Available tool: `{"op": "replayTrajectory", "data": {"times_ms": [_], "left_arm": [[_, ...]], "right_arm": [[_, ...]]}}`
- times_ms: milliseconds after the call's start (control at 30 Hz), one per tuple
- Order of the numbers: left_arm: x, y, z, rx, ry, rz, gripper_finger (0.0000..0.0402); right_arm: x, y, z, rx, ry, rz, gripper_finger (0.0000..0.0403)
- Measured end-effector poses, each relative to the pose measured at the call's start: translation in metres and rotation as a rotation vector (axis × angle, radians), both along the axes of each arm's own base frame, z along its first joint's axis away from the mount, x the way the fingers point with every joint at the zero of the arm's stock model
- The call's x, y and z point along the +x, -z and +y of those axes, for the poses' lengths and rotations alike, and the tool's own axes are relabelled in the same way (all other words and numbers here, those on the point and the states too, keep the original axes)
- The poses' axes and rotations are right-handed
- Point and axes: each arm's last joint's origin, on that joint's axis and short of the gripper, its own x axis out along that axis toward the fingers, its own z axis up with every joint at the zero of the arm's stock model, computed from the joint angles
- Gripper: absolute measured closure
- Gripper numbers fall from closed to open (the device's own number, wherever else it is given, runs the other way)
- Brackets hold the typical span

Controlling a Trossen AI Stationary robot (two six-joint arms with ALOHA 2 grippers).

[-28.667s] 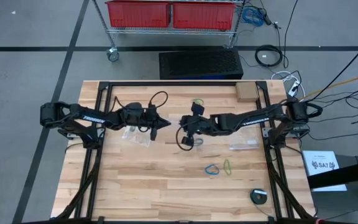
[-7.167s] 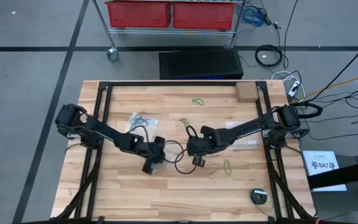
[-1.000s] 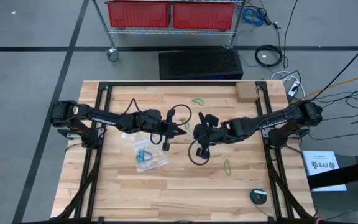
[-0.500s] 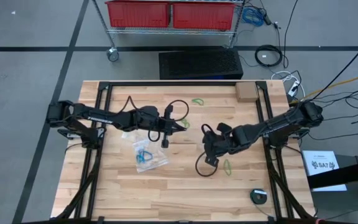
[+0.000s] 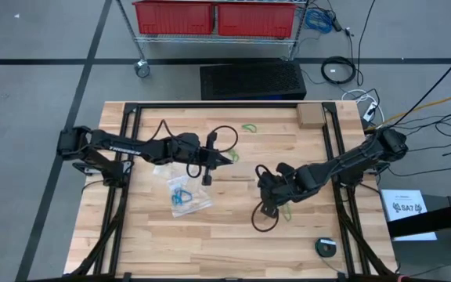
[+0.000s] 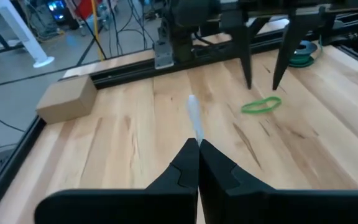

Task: Sort rubber bands
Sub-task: Open the middle right transparent zip bag

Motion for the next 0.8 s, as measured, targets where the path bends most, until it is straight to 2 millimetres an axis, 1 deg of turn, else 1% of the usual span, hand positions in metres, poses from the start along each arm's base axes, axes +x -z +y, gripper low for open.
{"op": "replayTrajectory", "data": {"times_ms": [100, 200, 267, 333, 400, 433, 633, 800], "left_arm": [[0.000, 0.000, 0.000, 0.000, 0.003, -0.004, 0.0400], [0.000, 0.001, -0.001, -0.002, 0.003, 0.006, 0.0400], [0.000, 0.001, -0.001, -0.003, 0.004, 0.013, 0.0400], [0.000, 0.002, -0.001, -0.005, 0.007, 0.019, 0.0400], [0.000, 0.002, -0.001, -0.005, 0.009, 0.018, 0.0400], [0.000, 0.002, -0.001, -0.005, 0.010, 0.018, 0.0400], [0.000, 0.002, -0.001, -0.006, 0.010, 0.019, 0.0400], [0.000, 0.002, -0.001, -0.006, 0.010, 0.020, 0.0400]], "right_arm": [[0.003, -0.001, -0.002, -0.017, 0.000, -0.030, 0.0275], [0.008, -0.003, -0.007, -0.107, -0.035, -0.070, 0.0286], [0.012, -0.005, -0.013, -0.182, -0.053, -0.099, 0.0311], [0.016, -0.006, -0.019, -0.242, -0.066, -0.114, 0.0346], [0.020, -0.007, -0.026, -0.272, -0.080, -0.126, 0.0383], [0.021, -0.008, -0.029, -0.285, -0.083, -0.128, 0.0392], [0.030, -0.011, -0.042, -0.318, -0.089, -0.165, 0.0395], [0.035, -0.014, -0.047, -0.337, -0.107, -0.208, 0.0401]]}}
